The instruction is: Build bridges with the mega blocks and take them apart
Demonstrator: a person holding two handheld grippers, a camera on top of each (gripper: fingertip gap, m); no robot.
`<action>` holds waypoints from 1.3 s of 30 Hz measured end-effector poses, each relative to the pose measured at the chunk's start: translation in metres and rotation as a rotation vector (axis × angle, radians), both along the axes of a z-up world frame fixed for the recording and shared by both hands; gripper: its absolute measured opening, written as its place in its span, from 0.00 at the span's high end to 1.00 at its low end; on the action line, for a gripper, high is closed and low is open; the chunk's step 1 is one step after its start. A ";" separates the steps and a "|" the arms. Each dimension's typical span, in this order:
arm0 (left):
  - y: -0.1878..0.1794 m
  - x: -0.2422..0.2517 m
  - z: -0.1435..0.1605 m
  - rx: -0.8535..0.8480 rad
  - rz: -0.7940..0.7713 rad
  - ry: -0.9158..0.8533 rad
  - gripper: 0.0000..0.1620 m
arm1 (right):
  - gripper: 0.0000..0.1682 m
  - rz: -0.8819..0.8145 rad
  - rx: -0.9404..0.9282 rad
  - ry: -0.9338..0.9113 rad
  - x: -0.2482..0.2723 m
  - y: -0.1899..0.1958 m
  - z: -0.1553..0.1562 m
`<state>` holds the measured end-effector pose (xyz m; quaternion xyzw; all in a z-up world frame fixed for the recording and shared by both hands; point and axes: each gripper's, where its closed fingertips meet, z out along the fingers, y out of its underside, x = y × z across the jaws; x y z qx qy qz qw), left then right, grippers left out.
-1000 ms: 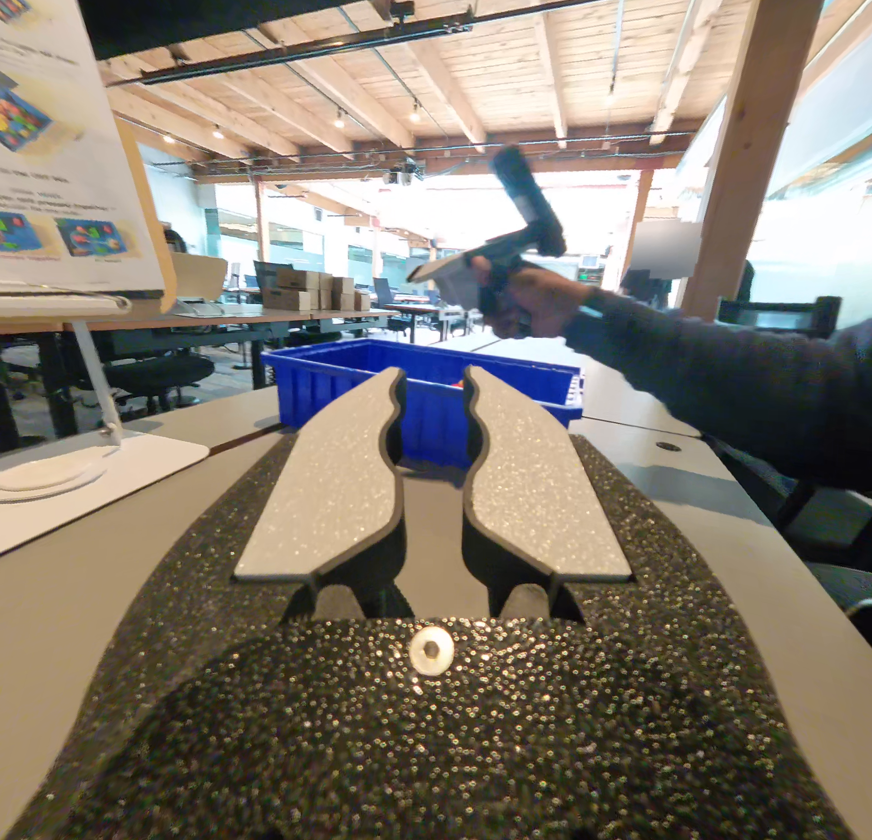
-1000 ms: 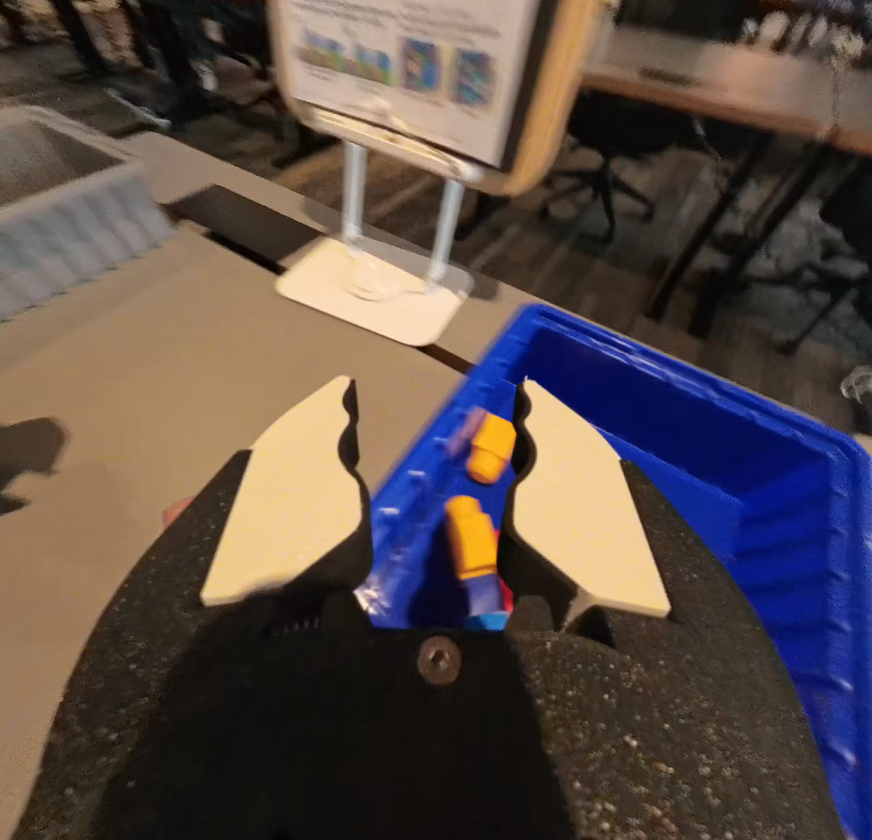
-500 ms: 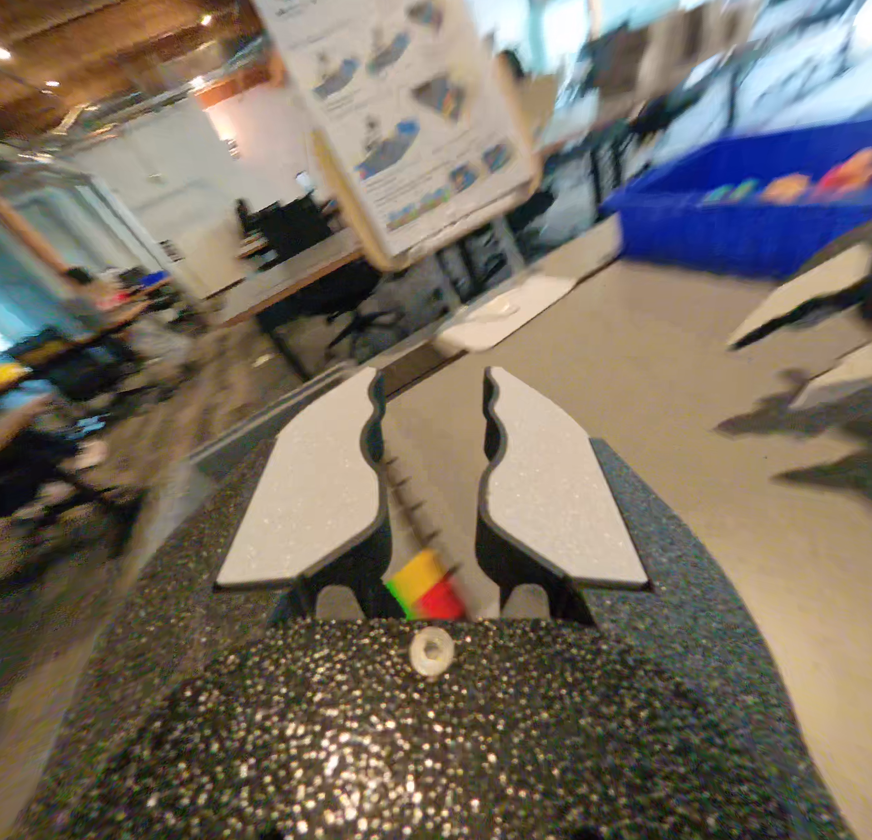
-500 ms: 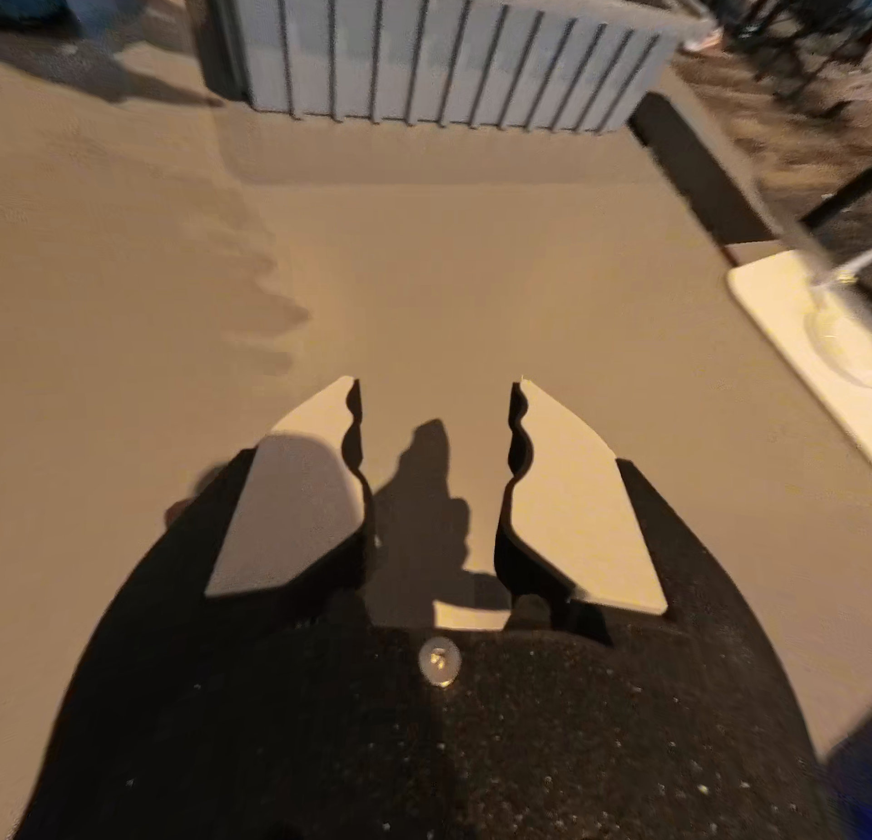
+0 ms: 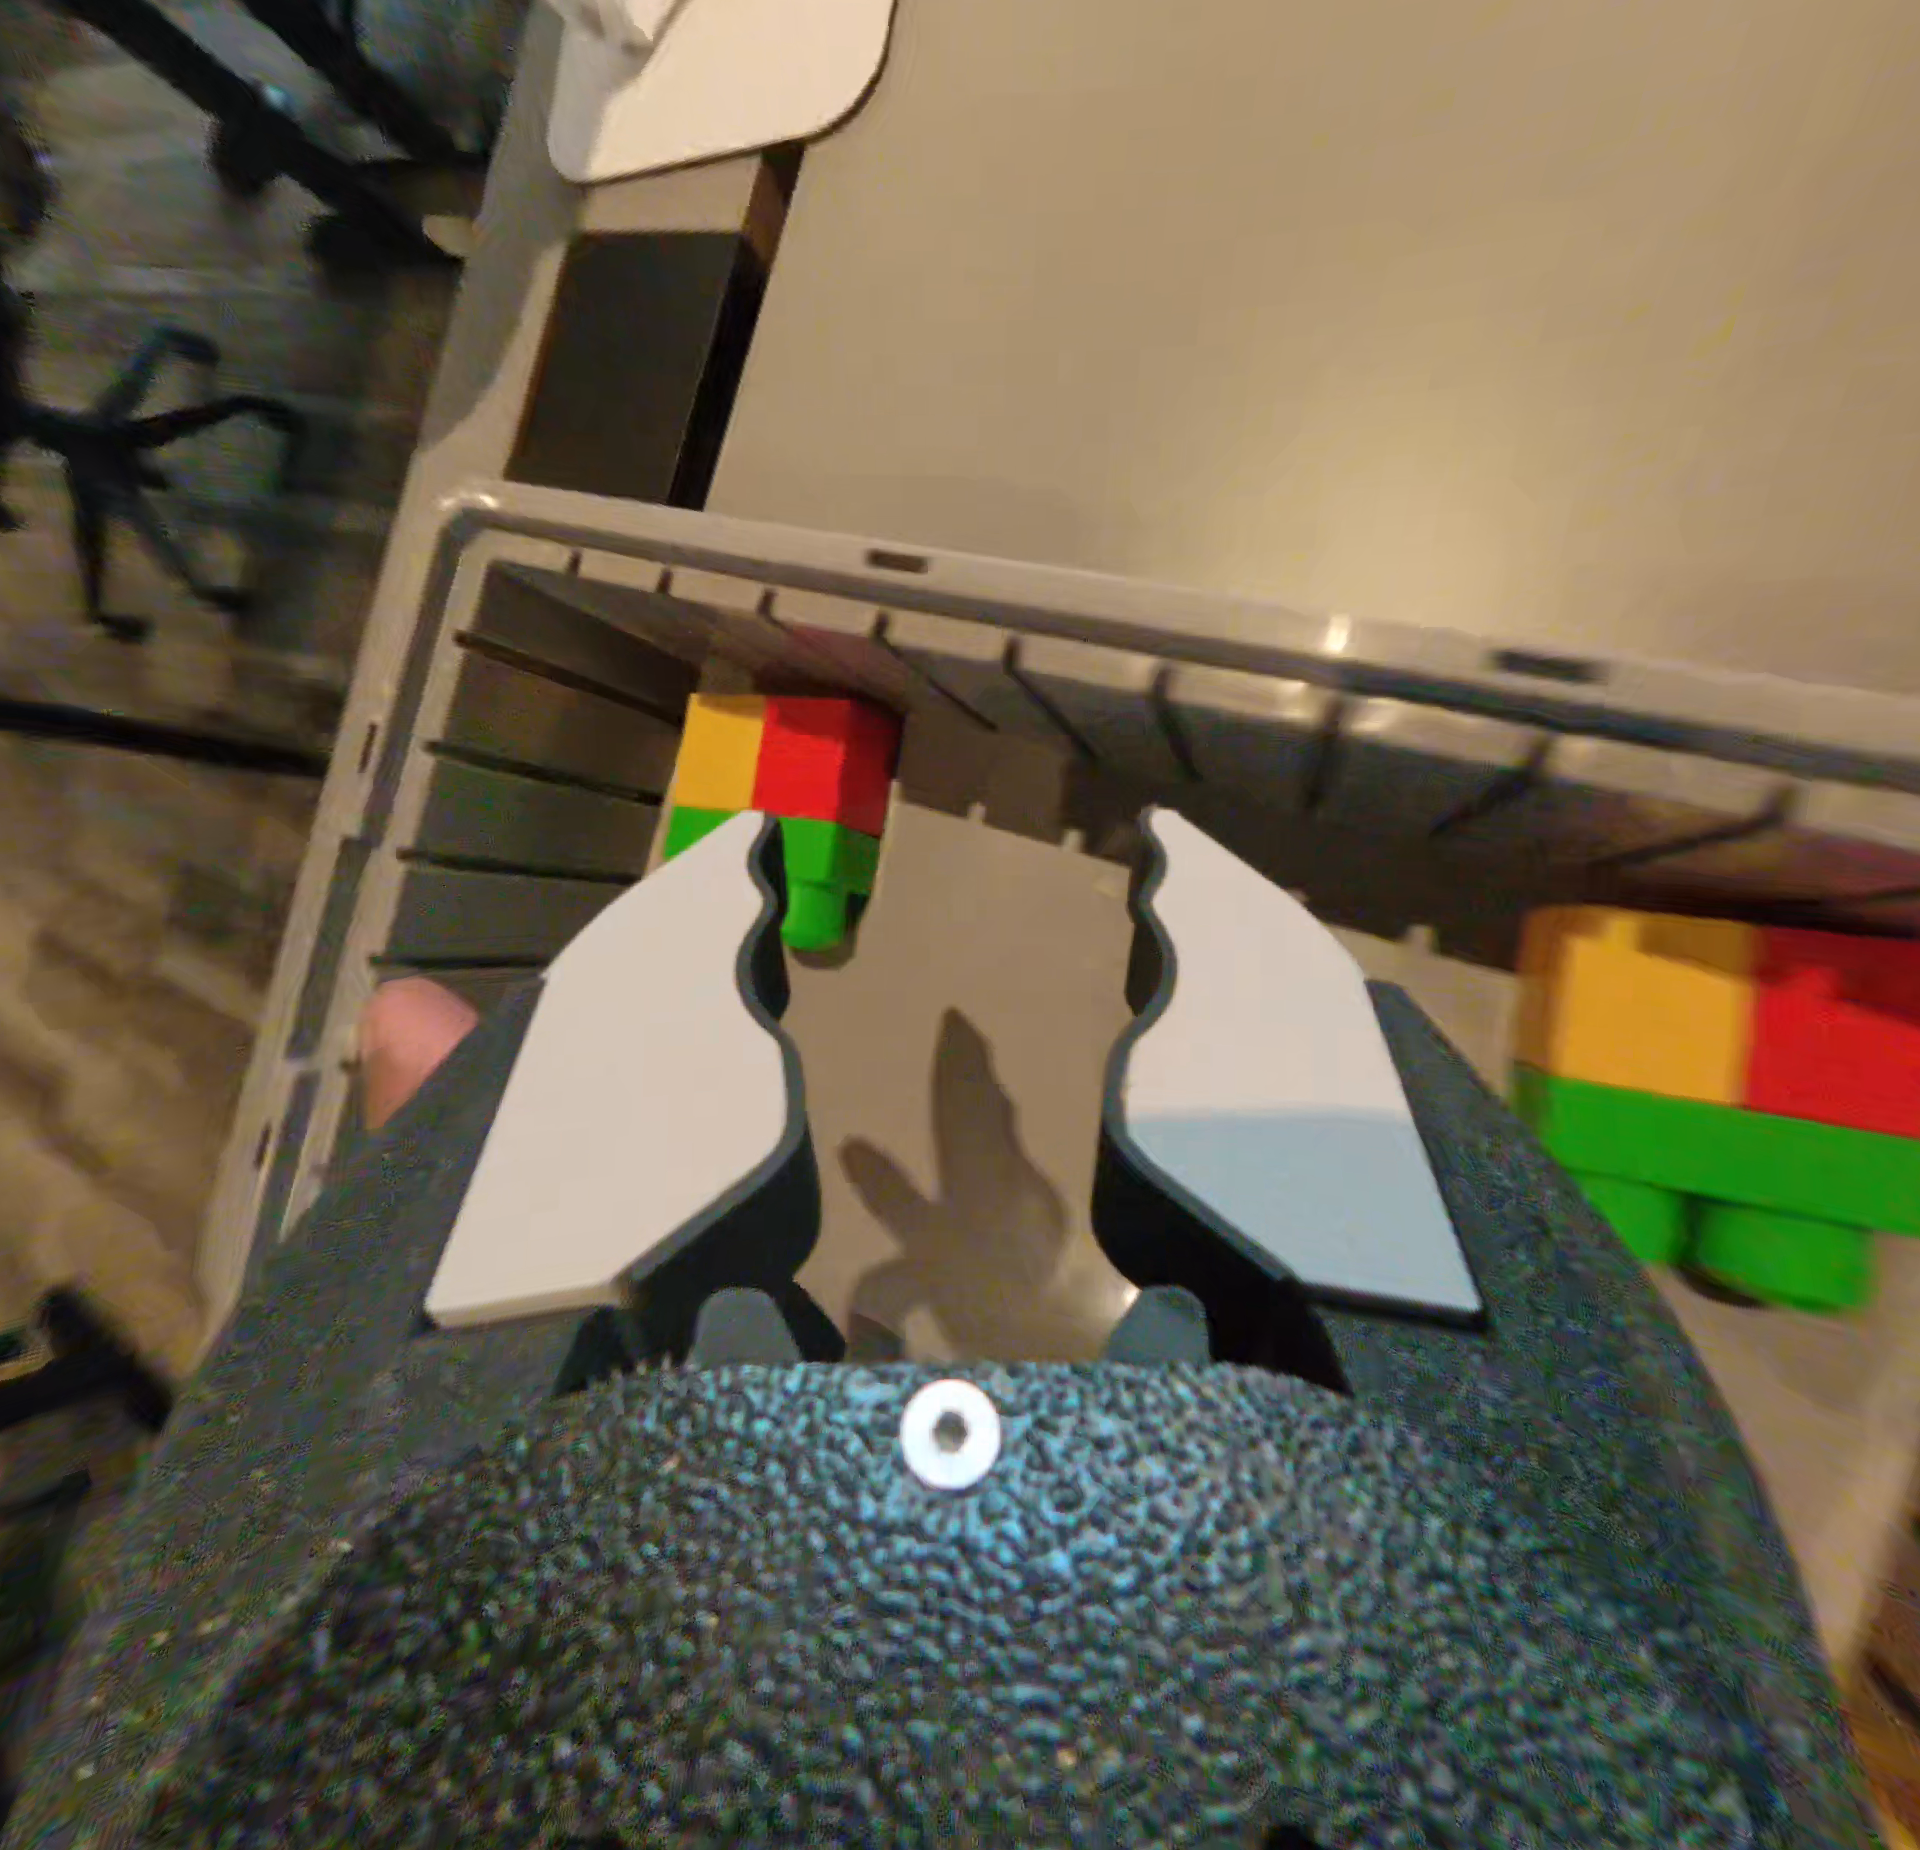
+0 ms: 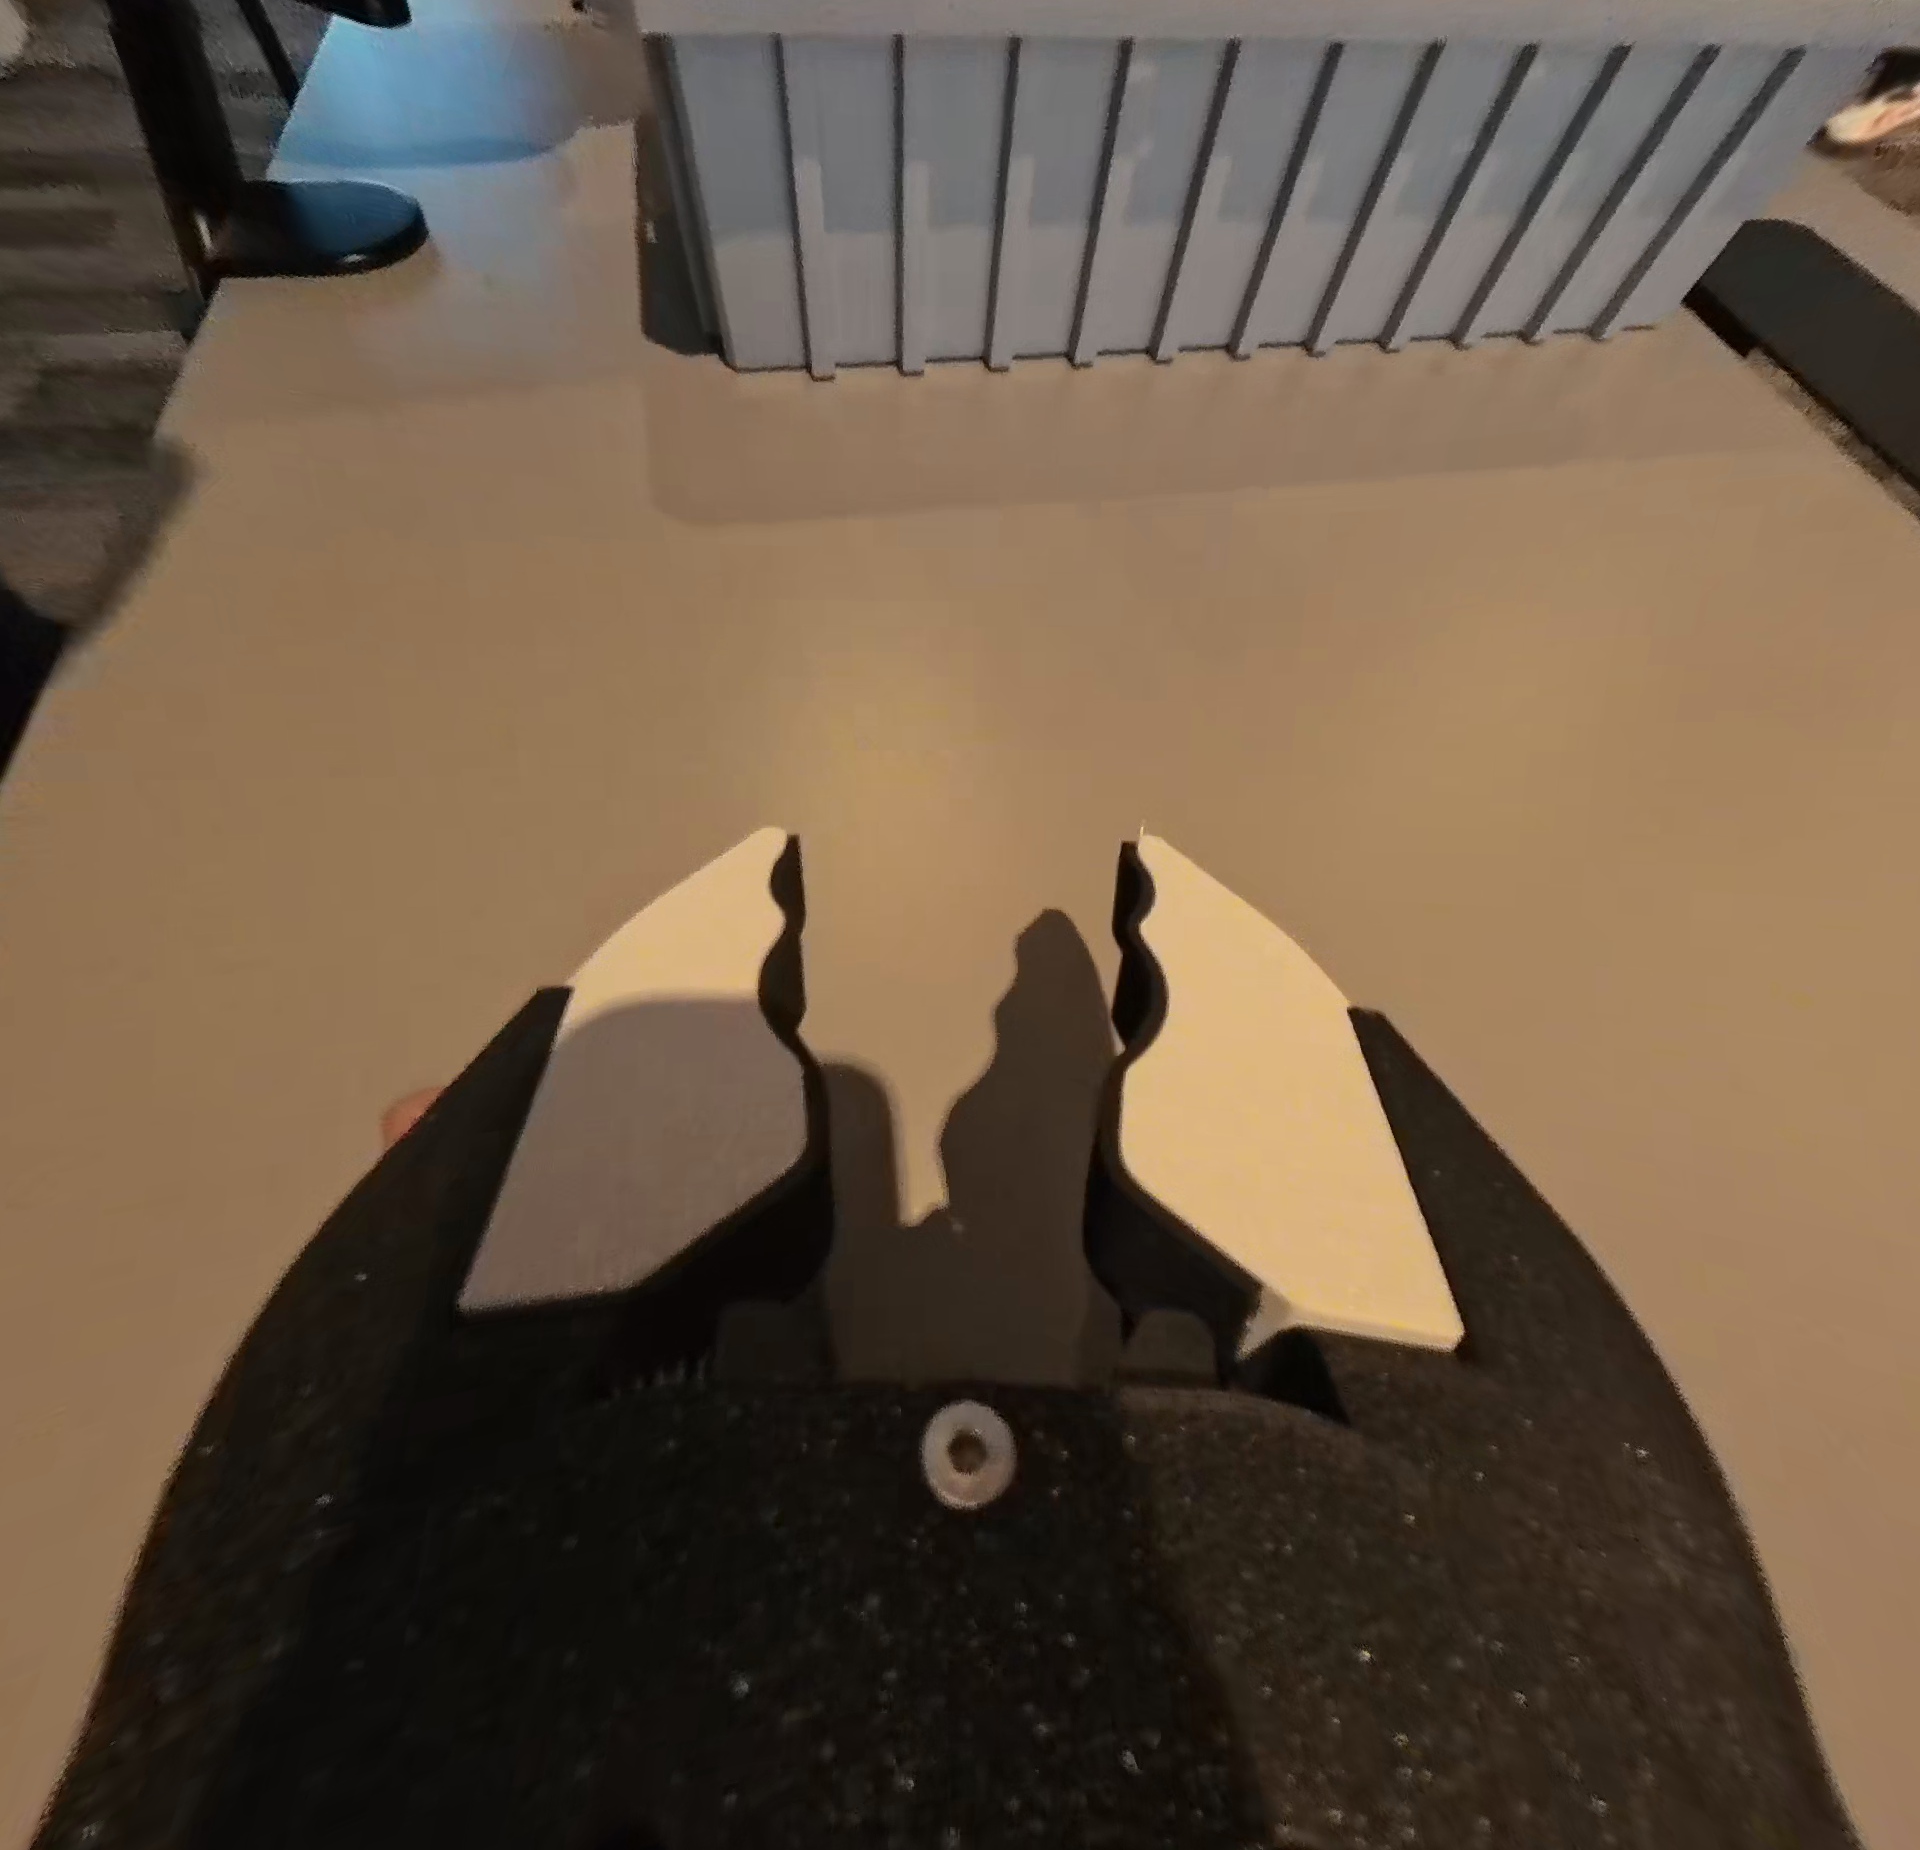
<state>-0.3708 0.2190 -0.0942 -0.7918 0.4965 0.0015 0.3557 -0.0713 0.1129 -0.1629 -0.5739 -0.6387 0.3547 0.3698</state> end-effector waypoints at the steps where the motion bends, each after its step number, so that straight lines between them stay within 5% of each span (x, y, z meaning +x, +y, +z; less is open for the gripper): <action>1: 0.017 -0.005 -0.008 -0.024 -0.008 -0.016 0.60 | 0.66 -0.007 -0.008 -0.008 0.002 0.002 -0.003; 5: 0.066 -0.024 -0.031 -0.100 -0.009 -0.046 0.54 | 0.68 -0.029 -0.087 0.027 0.003 0.009 0.001; 10: 0.083 -0.045 -0.074 -0.215 -0.033 0.080 0.47 | 0.69 -0.031 -0.201 0.035 0.002 0.015 0.002; 17: 0.091 -0.046 -0.105 -0.295 -0.042 0.172 0.50 | 0.71 -0.011 -0.195 0.028 0.002 0.011 0.001; 27: 0.087 -0.054 -0.101 -0.238 0.130 0.203 0.54 | 0.72 -0.018 -0.200 0.042 0.002 0.012 0.003; 31: 0.070 -0.070 -0.065 -0.095 0.258 0.255 0.54 | 0.71 -0.046 -0.252 0.116 0.007 0.017 0.013; 34: 0.057 -0.054 0.000 0.127 0.312 0.239 0.54 | 0.69 -0.068 -0.271 0.161 0.010 0.022 0.019; 39: 0.022 0.076 0.126 0.616 0.321 0.033 0.54 | 0.65 -0.195 -0.214 0.202 0.014 0.044 0.030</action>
